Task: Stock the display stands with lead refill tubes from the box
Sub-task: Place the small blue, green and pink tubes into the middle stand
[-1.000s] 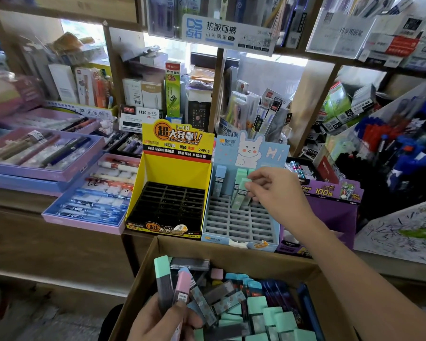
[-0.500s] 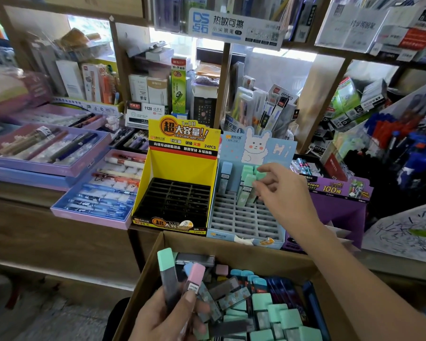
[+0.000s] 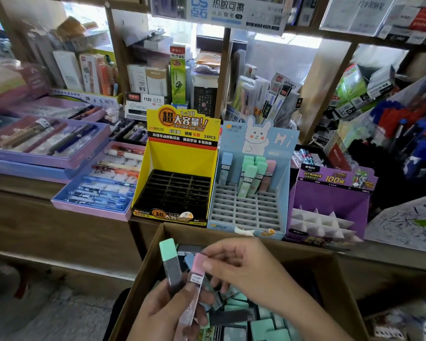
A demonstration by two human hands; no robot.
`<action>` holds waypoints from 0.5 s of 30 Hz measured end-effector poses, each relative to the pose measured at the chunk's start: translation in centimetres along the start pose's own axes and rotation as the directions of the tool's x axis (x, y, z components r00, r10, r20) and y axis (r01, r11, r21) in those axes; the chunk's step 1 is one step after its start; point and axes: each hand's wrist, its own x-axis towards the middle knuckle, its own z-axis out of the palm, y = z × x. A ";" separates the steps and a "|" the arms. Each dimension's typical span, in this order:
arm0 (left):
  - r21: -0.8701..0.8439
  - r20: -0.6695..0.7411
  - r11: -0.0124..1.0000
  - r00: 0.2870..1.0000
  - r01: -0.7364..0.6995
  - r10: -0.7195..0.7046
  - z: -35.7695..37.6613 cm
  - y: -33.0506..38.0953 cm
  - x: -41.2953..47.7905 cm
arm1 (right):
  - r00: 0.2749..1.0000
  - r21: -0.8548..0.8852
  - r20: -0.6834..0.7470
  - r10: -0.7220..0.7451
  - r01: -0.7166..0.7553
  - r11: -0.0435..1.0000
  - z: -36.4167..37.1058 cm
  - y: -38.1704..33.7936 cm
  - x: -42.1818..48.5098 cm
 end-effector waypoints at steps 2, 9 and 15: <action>0.026 0.009 1.000 1.000 -0.007 0.006 0.1 0.1 -0.1 | 1.000 0.049 -0.006 0.011 -0.011 0.999 0.2 0.0 0.0; 0.091 0.045 0.994 0.998 -0.057 0.053 -0.1 -0.7 0.2 | 0.998 0.239 -0.045 0.049 -0.036 0.970 -0.2 0.1 -0.2; 0.041 -0.005 0.997 0.998 -0.069 0.070 -0.3 -1.0 0.6 | 0.979 0.215 -0.185 -0.083 0.123 0.969 -3.2 -0.7 -0.7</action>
